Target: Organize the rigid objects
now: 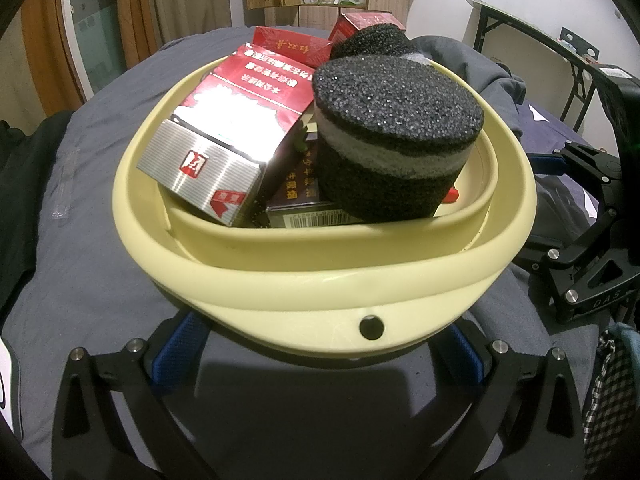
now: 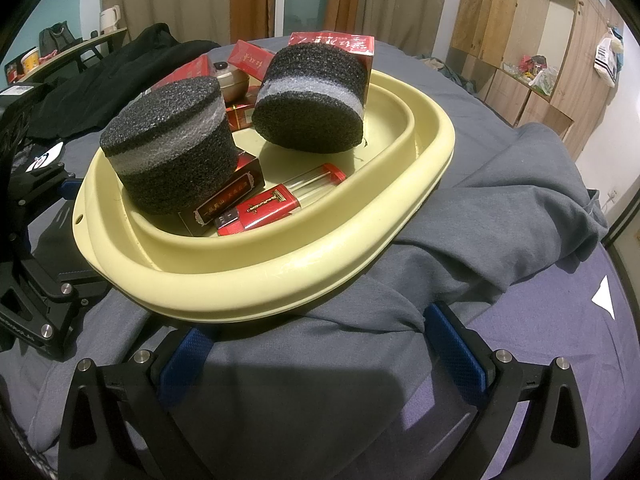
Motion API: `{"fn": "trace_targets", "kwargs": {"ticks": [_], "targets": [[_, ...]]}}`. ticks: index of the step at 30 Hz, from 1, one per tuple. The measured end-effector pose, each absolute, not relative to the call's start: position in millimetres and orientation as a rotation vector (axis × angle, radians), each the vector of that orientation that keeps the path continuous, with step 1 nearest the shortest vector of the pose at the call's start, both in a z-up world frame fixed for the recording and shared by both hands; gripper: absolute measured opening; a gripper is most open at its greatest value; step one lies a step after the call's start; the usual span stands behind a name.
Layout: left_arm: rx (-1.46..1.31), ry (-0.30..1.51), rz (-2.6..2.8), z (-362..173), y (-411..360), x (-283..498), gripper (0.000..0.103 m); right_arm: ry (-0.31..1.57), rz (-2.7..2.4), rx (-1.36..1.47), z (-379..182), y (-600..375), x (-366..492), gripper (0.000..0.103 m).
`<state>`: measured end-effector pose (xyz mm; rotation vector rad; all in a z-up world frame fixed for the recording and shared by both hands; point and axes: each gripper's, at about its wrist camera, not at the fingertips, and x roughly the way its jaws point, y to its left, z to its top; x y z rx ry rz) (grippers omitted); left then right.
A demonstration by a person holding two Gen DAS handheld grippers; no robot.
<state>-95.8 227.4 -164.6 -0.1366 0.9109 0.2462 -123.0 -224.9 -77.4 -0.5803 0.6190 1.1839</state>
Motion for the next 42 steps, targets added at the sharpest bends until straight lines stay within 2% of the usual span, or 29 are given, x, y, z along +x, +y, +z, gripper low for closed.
{"fn": "trace_targets", "kwargs": {"ticks": [42], "targets": [[-0.136,0.911,0.247,-164.2,227.4,-97.0,0.103,0.619,1.184,-0.581,-77.4,-224.9,-123.0,0.103]]}}
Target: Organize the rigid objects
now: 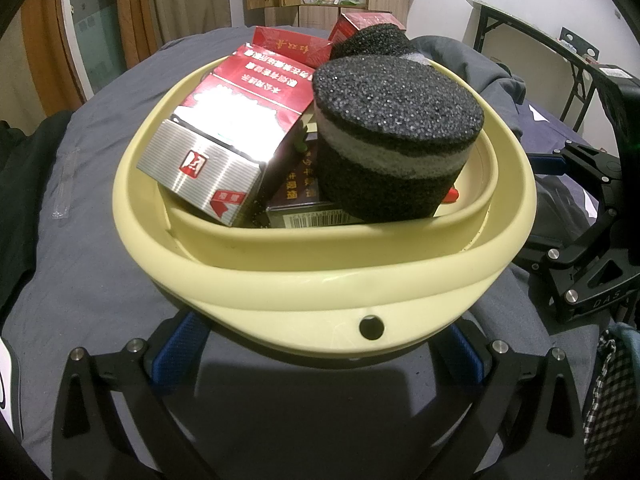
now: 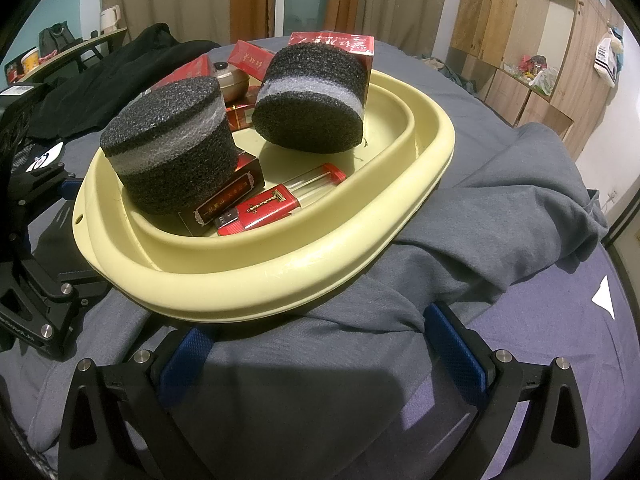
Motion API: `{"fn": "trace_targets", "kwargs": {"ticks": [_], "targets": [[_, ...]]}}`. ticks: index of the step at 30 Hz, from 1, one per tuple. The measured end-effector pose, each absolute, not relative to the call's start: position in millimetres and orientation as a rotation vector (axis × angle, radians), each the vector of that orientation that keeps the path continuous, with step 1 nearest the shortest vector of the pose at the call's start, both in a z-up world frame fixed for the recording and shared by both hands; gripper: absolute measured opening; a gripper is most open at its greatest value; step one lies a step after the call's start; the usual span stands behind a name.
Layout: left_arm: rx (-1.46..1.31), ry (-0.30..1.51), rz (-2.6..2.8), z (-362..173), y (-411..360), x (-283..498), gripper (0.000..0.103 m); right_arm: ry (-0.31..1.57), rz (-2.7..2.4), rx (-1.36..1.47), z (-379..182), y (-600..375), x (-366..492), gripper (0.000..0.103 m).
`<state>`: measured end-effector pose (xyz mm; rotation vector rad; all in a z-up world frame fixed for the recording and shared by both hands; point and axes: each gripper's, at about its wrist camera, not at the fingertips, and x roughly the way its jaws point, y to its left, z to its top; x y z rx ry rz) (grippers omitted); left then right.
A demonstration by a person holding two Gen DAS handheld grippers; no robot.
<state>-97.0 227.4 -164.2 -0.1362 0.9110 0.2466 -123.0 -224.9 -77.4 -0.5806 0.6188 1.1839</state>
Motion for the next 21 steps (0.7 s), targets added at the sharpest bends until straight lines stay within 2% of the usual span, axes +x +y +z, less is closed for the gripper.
{"fn": "trace_targets", "kwargs": {"ticks": [21], "targets": [[-0.136,0.911,0.247,-164.2,227.3,-97.0,0.103,0.619,1.184,-0.581,-77.4,-225.0,-123.0,0.103]]}}
